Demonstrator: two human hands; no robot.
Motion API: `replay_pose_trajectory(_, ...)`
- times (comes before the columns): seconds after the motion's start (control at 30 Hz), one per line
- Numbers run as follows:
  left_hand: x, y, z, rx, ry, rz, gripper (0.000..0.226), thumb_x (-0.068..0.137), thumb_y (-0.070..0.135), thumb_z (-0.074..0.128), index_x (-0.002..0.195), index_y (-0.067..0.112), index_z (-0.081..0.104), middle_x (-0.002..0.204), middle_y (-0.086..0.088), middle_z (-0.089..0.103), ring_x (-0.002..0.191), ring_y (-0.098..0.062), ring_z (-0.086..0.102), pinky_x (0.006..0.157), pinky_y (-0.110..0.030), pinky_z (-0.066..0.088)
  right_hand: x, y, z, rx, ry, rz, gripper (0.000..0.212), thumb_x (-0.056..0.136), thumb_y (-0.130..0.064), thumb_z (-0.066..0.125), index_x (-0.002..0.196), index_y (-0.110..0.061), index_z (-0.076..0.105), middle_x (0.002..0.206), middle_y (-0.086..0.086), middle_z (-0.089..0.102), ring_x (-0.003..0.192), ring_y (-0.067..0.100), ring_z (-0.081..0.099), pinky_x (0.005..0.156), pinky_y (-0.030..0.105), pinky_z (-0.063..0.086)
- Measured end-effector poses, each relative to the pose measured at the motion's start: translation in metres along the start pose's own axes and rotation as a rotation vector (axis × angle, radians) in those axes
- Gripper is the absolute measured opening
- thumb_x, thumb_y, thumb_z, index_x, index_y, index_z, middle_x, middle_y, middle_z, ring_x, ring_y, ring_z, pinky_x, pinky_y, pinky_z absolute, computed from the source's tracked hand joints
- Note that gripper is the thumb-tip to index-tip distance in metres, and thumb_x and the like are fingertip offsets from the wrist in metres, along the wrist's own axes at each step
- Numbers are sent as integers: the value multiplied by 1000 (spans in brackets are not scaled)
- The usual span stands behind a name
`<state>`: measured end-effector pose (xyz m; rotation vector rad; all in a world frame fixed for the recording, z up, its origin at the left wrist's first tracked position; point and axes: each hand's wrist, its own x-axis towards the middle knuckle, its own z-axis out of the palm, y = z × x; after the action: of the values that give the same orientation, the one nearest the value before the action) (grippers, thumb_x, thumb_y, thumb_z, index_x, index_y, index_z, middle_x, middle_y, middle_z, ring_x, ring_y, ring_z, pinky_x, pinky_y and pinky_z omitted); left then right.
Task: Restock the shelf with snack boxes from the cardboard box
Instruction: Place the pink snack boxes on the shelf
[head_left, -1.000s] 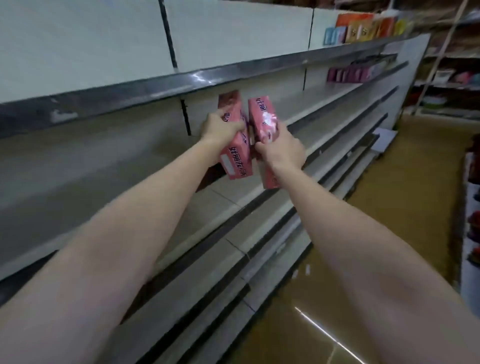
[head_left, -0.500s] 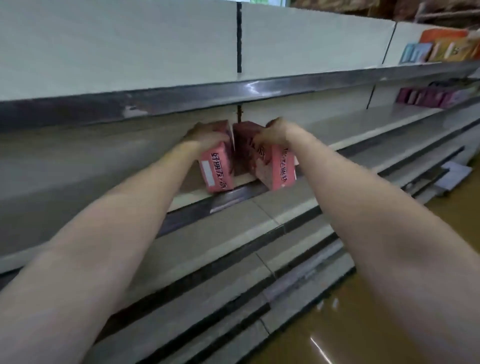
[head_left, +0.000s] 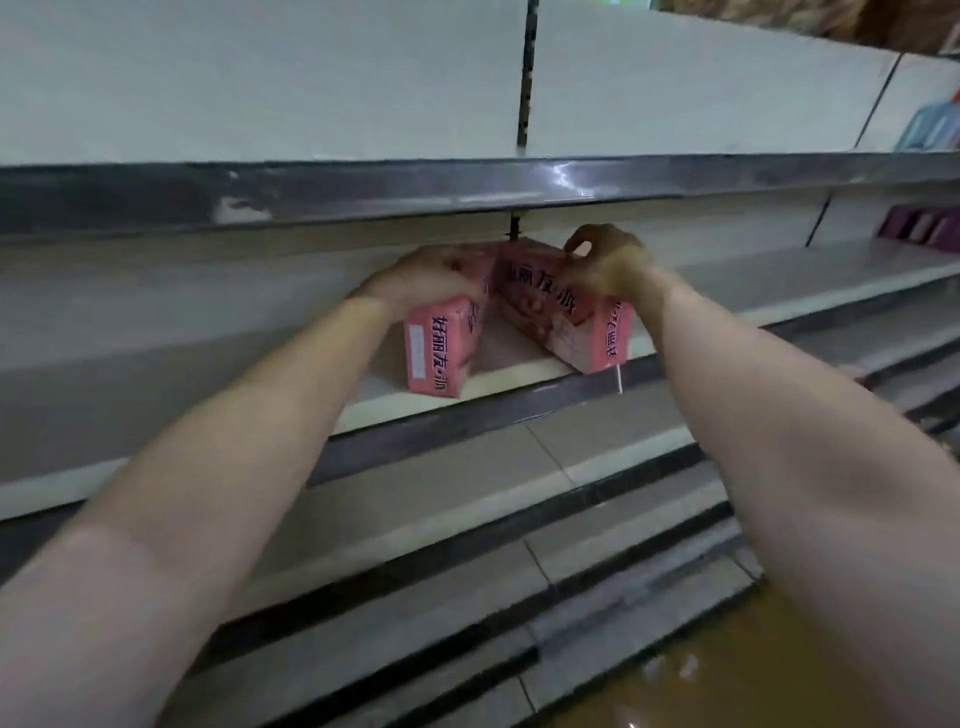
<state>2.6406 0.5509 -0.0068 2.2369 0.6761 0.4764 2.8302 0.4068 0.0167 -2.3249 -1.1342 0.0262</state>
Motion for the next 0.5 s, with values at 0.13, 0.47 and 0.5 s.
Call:
replay_pose_trajectory(0.13,-3,8,-13,176,-27,-62,59,71,37,82,123,23,57,110,9,65,85,-12,66,72,-27,54,27,24,7,36,-34,-46,51,56,-47,69,106,-36,63,109,-3,68,95,21,66,85,33,56)
replay_pose_trajectory(0.47,2,41,1,496,-31,-292,54,71,33,77,123,34,64,113,3,70,94,-21,68,88,-37,56,95,87,0,154,-151,-284,51,59,-45,86,102,-32,61,105,2,67,93,20,65,72,27,51)
replay_pose_trajectory(0.5,3,43,5,547,-15,-307,56,74,33,73,129,36,60,115,0,68,95,-22,67,86,-36,55,101,89,-1,122,-157,-305,50,61,-43,86,102,-29,61,105,3,66,92,21,64,73,27,51)
